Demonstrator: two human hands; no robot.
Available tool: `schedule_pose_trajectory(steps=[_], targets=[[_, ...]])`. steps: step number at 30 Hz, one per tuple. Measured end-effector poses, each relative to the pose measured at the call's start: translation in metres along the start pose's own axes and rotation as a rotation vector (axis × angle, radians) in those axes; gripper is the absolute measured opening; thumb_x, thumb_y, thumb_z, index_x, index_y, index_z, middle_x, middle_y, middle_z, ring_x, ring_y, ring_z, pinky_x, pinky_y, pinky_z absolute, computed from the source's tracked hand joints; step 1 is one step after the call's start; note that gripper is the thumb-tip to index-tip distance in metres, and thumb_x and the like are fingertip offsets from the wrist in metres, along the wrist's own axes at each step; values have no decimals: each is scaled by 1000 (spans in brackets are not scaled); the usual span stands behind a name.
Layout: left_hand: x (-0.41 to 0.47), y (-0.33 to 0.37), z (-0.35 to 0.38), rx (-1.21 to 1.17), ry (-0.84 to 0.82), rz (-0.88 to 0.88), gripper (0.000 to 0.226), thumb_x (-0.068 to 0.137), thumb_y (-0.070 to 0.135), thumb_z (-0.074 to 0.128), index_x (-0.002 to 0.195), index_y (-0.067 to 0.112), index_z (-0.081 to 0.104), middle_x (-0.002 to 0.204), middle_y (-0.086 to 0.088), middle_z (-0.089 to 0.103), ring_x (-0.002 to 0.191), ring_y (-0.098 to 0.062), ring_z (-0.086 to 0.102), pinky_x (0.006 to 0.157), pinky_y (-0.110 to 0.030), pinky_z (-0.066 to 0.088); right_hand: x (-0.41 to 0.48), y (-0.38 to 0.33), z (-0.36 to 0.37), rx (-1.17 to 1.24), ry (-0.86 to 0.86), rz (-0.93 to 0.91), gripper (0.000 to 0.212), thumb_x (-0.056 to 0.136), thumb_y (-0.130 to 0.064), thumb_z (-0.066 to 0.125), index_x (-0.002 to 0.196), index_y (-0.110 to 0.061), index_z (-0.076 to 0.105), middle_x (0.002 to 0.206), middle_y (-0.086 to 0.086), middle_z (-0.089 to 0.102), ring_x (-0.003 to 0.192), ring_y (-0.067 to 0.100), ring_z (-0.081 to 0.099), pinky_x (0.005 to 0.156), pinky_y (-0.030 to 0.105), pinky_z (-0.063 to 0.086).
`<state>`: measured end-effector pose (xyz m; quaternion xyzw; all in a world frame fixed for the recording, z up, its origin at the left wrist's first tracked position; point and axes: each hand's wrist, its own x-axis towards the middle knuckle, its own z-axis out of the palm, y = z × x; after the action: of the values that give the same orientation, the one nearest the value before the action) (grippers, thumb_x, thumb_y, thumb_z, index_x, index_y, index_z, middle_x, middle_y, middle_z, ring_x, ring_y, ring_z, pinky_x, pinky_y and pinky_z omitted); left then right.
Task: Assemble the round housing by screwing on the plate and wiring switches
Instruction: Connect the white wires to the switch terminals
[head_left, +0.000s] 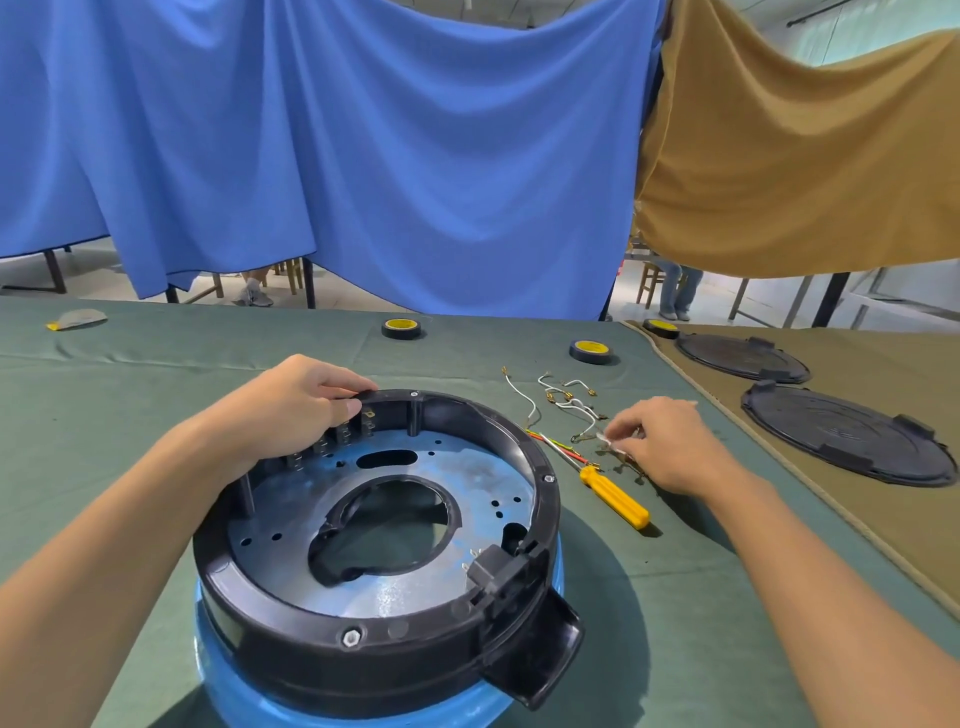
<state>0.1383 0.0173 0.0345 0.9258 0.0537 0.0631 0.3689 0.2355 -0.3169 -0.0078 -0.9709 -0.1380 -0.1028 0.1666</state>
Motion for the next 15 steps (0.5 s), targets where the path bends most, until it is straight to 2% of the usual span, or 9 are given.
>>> schedule_pose_trajectory(steps=[3,6,11,15], targets=[[0,1,0,-3,0,1,27,100,12,55,118,25,69,109,2,71,110,-29,65,96,-37,48,1,2,-5,9,265,-68,12,91,-23,64,97,-27,74,89,-12,64,94,13,43,85,36,31],[1,0,0,2,-4,3,27,100,12,55,119,25,69,114,0,70,108,-27,65,96,-35,46,-2,-8,-12,-37,514,-255,12,85,-19,71,93,-26,77,87,-11,67,92,12,38,76,29,15],[1,-1,0,8,-4,13,23,100,13,56,108,31,68,111,2,71,109,-32,66,99,-42,48,-11,-43,-15,-83,595,-485,16,78,-7,76,88,-18,78,81,-3,68,92,27,55,84,31,22],[1,-1,-1,0,-4,-3,22,99,12,56,110,27,70,104,3,71,109,-36,65,96,-42,50,-19,-71,-24,-57,627,-590,10,82,-12,67,86,-13,75,81,2,66,86,27,59,88,34,31]])
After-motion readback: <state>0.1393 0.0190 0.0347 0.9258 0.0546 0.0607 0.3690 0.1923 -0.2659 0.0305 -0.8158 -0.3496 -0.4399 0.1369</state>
